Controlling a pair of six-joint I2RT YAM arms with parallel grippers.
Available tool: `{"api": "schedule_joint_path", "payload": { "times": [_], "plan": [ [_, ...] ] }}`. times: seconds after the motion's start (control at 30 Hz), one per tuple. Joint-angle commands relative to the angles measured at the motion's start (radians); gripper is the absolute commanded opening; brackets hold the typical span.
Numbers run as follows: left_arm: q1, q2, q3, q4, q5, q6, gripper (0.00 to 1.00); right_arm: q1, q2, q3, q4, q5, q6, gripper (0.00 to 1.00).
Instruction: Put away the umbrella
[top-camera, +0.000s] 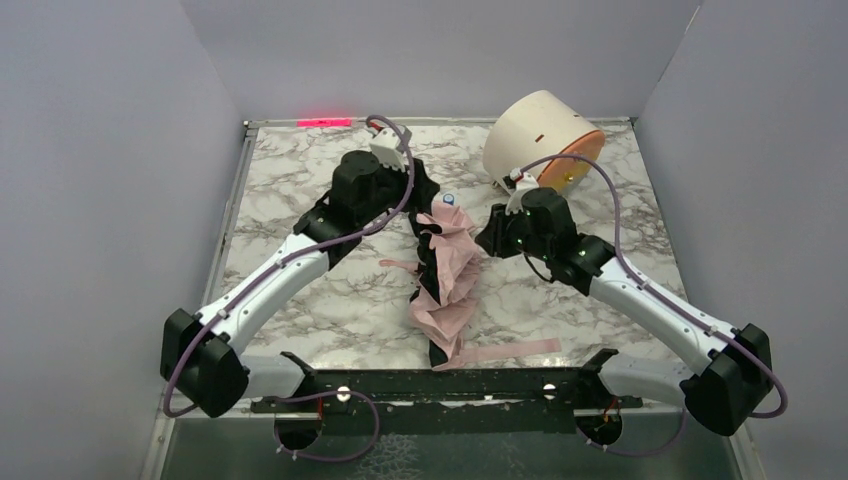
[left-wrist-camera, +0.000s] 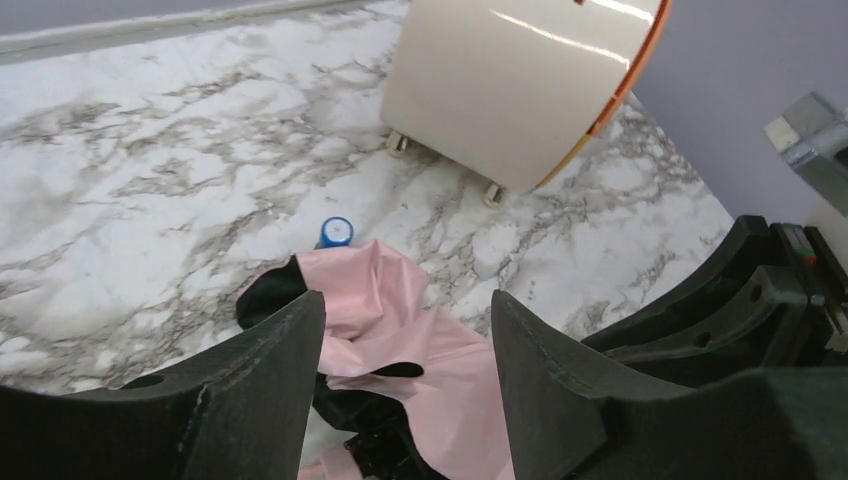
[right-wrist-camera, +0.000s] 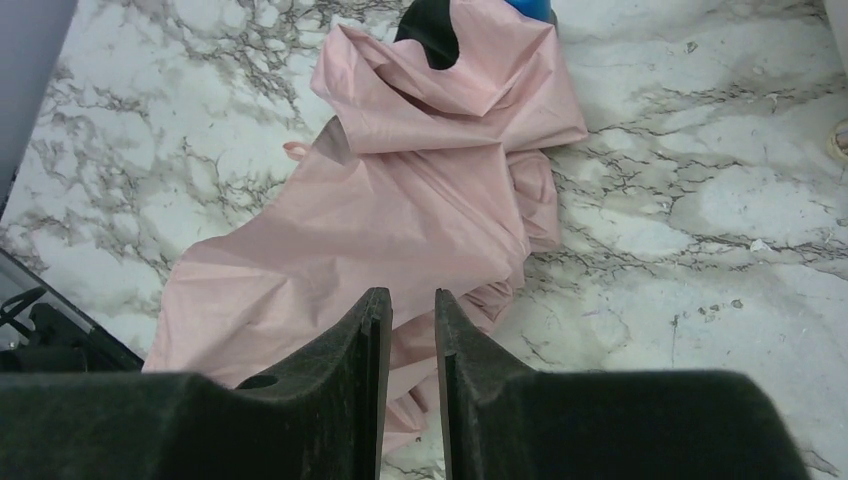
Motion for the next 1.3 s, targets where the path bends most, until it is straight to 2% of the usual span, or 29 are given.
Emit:
{"api": "schedule_joint_path", "payload": {
  "times": [0.0, 0.1, 0.17, 0.3, 0.5, 0.57, 0.67, 0.8, 0.9, 0.97, 1.03, 1.1, 1.27],
  "plan": [
    [-0.048, 0.11, 0.07, -0.038, 0.128, 0.08, 0.61, 0.005, -0.015, 0.047, -0.002, -0.033, 0.028, 0.28],
    [-0.058, 0.089, 0.043, -0.061, 0.108, 0.06, 0.62, 0.004, -0.026, 0.064, -0.05, -0.086, 0.04, 0.31],
    [-0.058, 0.043, 0.006, -0.084, 0.099, 0.03, 0.68, 0.005, -0.051, 0.027, -0.046, -0.083, 0.059, 0.37],
    [-0.072, -0.103, -0.108, -0.089, 0.174, -0.058, 0.82, 0.004, -0.061, -0.016, -0.067, -0.003, 0.125, 0.47],
    [-0.184, -0.296, -0.223, -0.091, 0.225, -0.138, 0.93, 0.003, -0.045, -0.004, -0.11, 0.052, 0.18, 0.56],
    [-0.227, -0.313, -0.238, -0.11, 0.22, -0.15, 0.93, 0.003, -0.039, -0.007, -0.127, 0.057, 0.148, 0.62],
    [-0.274, -0.302, -0.245, -0.171, 0.174, -0.167, 0.92, 0.005, -0.052, -0.033, -0.114, 0.049, 0.068, 0.65],
    [-0.293, -0.317, -0.255, -0.241, 0.089, -0.19, 0.9, 0.003, -0.129, -0.123, 0.03, 0.097, -0.025, 0.68],
    [-0.295, -0.318, -0.258, -0.244, 0.067, -0.213, 0.89, 0.003, -0.197, -0.234, 0.244, 0.035, -0.189, 0.66],
    [-0.298, -0.297, -0.251, -0.241, 0.069, -0.227, 0.87, 0.003, -0.228, -0.229, 0.237, 0.092, -0.192, 0.7],
    [-0.303, -0.275, -0.245, -0.238, 0.074, -0.236, 0.85, 0.004, -0.243, -0.205, 0.223, -0.017, -0.306, 0.74],
    [-0.307, -0.263, -0.249, -0.219, 0.076, -0.251, 0.84, 0.004, -0.233, -0.212, 0.252, -0.054, -0.359, 0.66],
    [-0.314, -0.248, -0.258, -0.172, 0.12, -0.273, 0.79, 0.002, -0.073, -0.163, 0.202, -0.316, -0.602, 0.64]
  ]
}}
